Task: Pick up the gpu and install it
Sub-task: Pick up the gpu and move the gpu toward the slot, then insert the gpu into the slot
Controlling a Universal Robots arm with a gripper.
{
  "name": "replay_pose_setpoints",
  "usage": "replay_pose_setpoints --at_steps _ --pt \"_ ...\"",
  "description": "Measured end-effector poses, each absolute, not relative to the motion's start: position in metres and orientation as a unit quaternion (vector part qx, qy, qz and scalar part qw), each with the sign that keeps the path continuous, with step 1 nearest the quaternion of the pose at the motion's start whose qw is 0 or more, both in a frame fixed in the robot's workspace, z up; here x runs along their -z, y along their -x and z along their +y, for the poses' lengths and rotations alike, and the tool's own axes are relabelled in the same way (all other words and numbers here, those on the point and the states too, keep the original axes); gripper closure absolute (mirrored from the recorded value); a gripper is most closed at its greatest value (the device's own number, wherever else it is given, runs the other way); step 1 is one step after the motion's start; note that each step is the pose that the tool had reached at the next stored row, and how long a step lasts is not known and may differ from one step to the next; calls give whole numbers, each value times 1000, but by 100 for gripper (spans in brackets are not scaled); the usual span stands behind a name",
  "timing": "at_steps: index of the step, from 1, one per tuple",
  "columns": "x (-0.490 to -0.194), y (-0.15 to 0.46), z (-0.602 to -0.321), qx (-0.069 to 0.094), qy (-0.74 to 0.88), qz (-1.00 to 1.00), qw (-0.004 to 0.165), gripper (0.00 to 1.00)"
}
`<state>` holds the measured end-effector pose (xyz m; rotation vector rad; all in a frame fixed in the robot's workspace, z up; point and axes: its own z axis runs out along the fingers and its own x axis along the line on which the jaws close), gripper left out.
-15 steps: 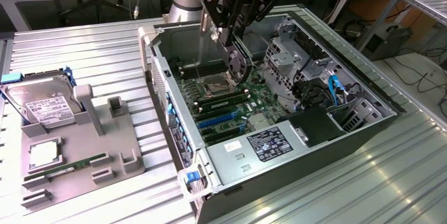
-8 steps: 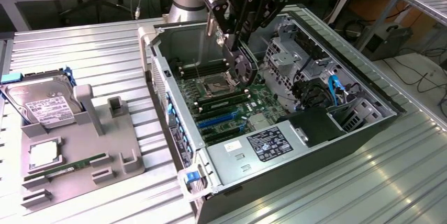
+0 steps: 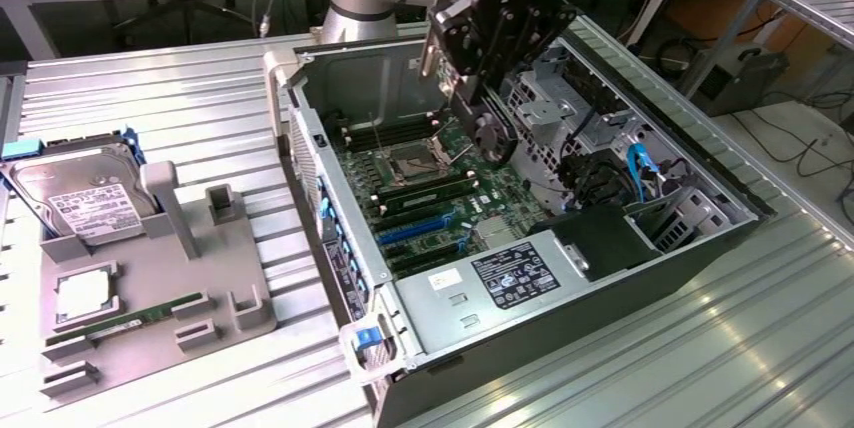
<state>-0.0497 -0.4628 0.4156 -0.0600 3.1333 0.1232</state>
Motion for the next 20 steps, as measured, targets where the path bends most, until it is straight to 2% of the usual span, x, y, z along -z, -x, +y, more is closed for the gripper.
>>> replay_pose_setpoints --at_steps 5,20 --pt "-405 32 -463 -39 19 999 3 74" --pt "-404 31 -463 -39 19 999 2 74"
